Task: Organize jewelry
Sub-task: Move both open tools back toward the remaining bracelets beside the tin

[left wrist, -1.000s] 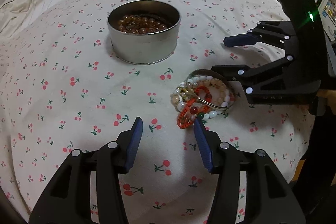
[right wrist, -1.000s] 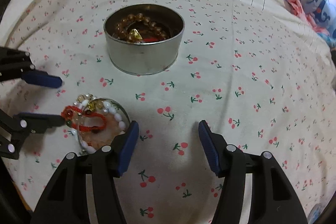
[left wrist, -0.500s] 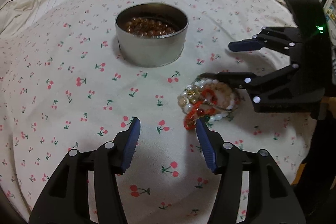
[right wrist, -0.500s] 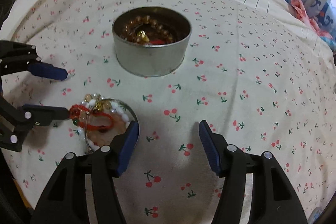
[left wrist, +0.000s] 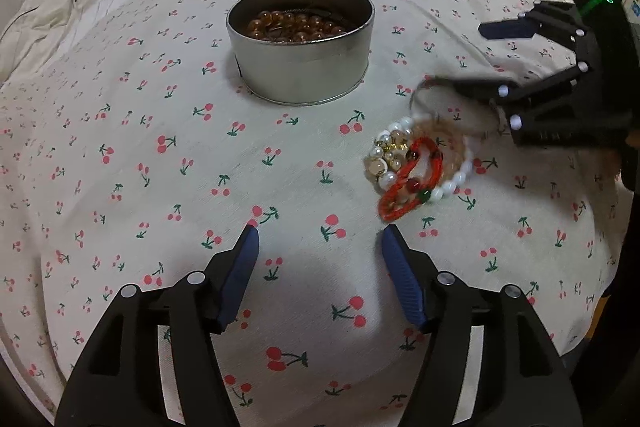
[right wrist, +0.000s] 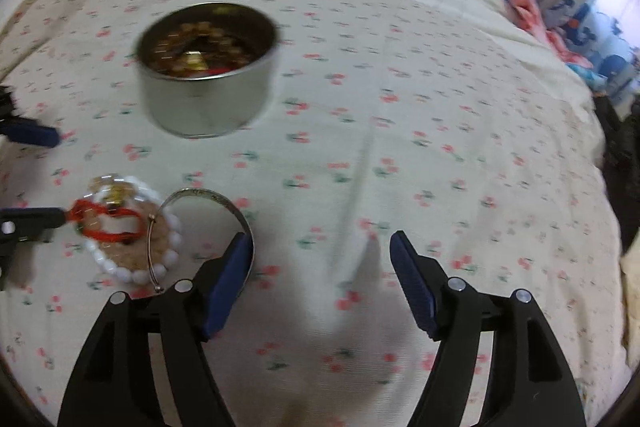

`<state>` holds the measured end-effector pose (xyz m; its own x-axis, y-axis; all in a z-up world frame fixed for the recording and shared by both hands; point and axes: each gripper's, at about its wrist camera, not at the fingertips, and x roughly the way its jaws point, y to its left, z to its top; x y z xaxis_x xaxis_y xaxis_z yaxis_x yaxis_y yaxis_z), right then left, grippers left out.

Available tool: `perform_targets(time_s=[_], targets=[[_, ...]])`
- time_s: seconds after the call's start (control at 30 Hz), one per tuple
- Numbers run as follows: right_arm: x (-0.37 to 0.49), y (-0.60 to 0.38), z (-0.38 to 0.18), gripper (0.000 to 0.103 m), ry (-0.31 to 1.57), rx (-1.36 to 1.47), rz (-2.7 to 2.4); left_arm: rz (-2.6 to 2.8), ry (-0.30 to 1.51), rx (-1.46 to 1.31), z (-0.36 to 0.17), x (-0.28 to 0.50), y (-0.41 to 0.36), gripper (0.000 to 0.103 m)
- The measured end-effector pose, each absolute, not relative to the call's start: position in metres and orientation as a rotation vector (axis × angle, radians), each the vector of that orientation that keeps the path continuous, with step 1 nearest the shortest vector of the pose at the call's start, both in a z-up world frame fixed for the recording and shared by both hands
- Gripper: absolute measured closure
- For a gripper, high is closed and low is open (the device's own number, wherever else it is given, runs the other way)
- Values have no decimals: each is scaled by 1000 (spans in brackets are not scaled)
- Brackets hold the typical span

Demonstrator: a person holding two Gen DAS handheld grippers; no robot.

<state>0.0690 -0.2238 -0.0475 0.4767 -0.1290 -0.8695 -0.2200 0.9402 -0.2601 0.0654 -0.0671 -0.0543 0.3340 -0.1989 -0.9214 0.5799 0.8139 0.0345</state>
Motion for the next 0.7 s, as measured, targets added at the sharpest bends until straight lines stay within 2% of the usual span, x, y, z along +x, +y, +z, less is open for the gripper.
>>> perform_targets(time_s=[0.17, 0.3, 0.33, 0.47, 0.53, 0.57, 0.7], targets=[[69, -229, -46, 34, 1090, -325, 79, -654, 1086, 273, -36, 63, -64, 42], [68, -227, -46, 34, 1095, -312, 104, -648, 1085, 299, -46, 63, -77, 42], [68, -226, -46, 34, 1096, -312, 104, -639, 1088, 300, -49, 63, -79, 45], [68, -226, -46, 34, 1100, -305, 107, -608, 1085, 311, -53, 67, -82, 82], [67, -225, -46, 34, 1100, -310, 109, -620, 1091, 296, -52, 67, -81, 96], [67, -225, -46, 34, 1100, -310, 109, -626, 1091, 298, -52, 67, -82, 101], [65, -224, -46, 34, 1101, -311, 111, -654, 1063, 323, -45, 60, -81, 103]])
